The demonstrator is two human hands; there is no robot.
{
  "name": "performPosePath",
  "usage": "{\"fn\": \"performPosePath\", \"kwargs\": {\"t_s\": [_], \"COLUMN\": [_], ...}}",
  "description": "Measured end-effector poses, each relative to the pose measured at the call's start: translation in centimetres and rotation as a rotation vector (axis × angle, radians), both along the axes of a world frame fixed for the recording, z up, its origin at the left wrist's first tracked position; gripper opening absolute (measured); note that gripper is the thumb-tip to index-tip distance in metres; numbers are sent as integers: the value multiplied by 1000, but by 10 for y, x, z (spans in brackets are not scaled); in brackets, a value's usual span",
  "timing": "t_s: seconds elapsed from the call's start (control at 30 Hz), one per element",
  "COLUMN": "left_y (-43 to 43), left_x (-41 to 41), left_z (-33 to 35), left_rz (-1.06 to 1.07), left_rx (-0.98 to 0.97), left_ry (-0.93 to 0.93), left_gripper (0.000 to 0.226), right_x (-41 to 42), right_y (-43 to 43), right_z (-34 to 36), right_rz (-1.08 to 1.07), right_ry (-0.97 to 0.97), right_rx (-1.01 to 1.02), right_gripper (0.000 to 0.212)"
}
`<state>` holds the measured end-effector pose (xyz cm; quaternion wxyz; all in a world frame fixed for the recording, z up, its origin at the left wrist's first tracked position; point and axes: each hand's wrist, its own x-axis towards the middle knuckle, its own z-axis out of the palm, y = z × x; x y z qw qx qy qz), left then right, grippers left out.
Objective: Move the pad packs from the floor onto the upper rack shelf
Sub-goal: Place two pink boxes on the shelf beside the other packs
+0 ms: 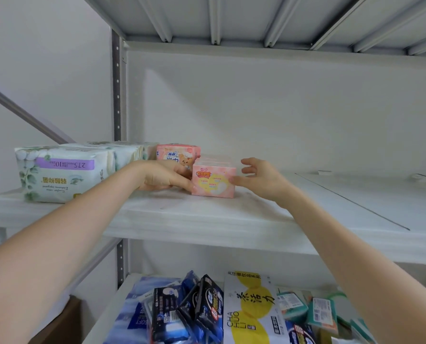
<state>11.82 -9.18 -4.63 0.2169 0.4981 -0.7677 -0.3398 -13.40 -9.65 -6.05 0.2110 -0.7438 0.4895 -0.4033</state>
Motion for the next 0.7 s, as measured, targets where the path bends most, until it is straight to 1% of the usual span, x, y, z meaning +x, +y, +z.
{"fn": "performPosePath", "kwargs": {"t_s": [0.03, 0.1, 0.13, 0.2, 0.23, 0.33, 0.4, 0.5, 0.57, 0.7], "left_y": [8, 24, 32, 51, 59, 90, 109, 136, 157, 202], "left_x": [0, 0, -1, -7, -10, -17, -17, -15, -19, -36], "left_z": [-1, -2, -4, -10, -14, -29, -39, -58, -70, -95], "left_rz": [19, 84, 124, 191, 217, 260, 307, 340, 341, 342], "left_rx": [-52, -164, -208, -294, -353, -565, -650, -735, -793, -780], "left_ry": [-43, -107, -112, -110, -121, -222, -278, -329, -360, -491], "left_gripper": [50, 68, 69, 51, 48, 56, 61, 67, 66, 67], "right_x": [-1, -2, -4, -7, -8, -12, -14, -19, -23, -33], "right_y": [5, 19, 27, 43, 52, 82, 103, 136, 158, 197], "right_z": [-2, -9, -12, -17, -20, -29, -38, -57, -72, -108], "right_rz": [-23, -74, -103, -163, -193, -282, -339, -387, -403, -398], "right_ry": [-1, 17, 47, 135, 184, 334, 403, 476, 517, 603], "right_rx": [-42, -123, -162, -227, -245, -285, -339, -437, -472, -449], "right_gripper": [75, 72, 70, 64, 62, 58, 57, 57, 57, 58]}}
